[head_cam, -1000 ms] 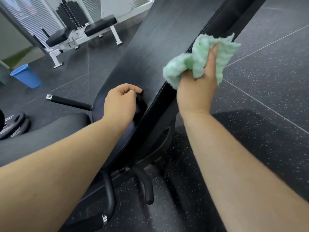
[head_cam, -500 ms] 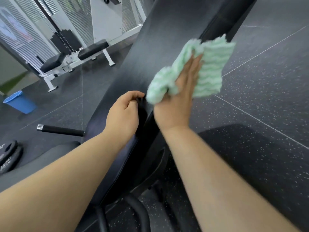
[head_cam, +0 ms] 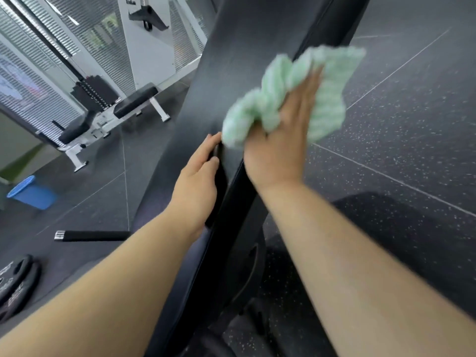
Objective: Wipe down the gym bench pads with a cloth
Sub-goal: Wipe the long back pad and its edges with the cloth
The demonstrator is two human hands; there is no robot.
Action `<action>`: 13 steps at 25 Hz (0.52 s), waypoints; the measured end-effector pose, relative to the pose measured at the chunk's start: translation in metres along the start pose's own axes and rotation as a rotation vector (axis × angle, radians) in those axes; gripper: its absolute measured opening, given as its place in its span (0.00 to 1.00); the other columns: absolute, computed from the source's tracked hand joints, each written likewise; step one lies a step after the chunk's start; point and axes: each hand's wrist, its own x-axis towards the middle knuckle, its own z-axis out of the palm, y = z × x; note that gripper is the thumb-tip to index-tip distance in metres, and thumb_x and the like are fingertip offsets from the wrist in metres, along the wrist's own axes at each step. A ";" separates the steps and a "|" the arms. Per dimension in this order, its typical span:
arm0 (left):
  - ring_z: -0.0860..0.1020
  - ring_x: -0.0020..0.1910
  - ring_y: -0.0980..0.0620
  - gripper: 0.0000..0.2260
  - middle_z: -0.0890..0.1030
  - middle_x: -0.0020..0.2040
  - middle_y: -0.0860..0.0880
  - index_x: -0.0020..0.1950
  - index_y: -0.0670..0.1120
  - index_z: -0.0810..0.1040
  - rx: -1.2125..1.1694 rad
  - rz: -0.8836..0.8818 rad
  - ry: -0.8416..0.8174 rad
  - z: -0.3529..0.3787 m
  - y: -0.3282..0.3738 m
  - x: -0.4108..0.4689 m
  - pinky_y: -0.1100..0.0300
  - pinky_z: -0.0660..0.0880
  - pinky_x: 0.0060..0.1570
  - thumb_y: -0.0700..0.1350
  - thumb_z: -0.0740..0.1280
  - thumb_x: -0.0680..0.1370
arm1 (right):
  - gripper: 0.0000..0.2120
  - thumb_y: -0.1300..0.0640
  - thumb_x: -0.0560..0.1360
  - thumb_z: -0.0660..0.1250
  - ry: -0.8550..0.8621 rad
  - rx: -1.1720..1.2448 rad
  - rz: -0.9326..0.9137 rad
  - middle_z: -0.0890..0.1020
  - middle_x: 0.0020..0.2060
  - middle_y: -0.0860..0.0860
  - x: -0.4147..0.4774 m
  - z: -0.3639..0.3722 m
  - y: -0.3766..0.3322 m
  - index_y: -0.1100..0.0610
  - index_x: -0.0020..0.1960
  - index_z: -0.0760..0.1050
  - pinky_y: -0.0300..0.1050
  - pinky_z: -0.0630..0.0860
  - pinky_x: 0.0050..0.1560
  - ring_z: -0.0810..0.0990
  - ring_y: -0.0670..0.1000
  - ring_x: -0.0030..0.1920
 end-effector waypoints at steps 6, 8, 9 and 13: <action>0.79 0.52 0.60 0.16 0.83 0.50 0.60 0.49 0.62 0.80 0.052 0.064 0.132 0.025 0.040 0.013 0.60 0.74 0.56 0.41 0.60 0.77 | 0.39 0.52 0.76 0.61 -0.063 0.045 0.015 0.43 0.77 0.61 0.022 -0.009 0.013 0.65 0.77 0.42 0.46 0.38 0.76 0.39 0.57 0.77; 0.78 0.46 0.59 0.18 0.83 0.42 0.61 0.44 0.59 0.81 0.036 0.114 0.099 0.038 0.065 0.032 0.66 0.73 0.50 0.38 0.58 0.78 | 0.40 0.50 0.73 0.58 0.019 0.078 0.044 0.42 0.77 0.61 0.063 -0.017 0.010 0.64 0.77 0.43 0.44 0.37 0.75 0.39 0.57 0.77; 0.78 0.44 0.58 0.17 0.83 0.41 0.59 0.44 0.57 0.81 0.020 0.142 0.071 0.046 0.079 0.044 0.67 0.74 0.47 0.37 0.59 0.78 | 0.40 0.48 0.73 0.56 0.038 0.101 0.050 0.41 0.77 0.60 0.069 -0.018 0.009 0.64 0.77 0.43 0.44 0.37 0.75 0.39 0.57 0.77; 0.78 0.47 0.60 0.17 0.80 0.53 0.55 0.55 0.54 0.78 0.109 0.211 0.033 0.076 0.121 0.087 0.72 0.71 0.48 0.36 0.58 0.78 | 0.39 0.47 0.76 0.59 -0.050 0.080 -0.055 0.42 0.76 0.58 0.027 -0.014 0.019 0.62 0.76 0.43 0.43 0.38 0.76 0.40 0.55 0.77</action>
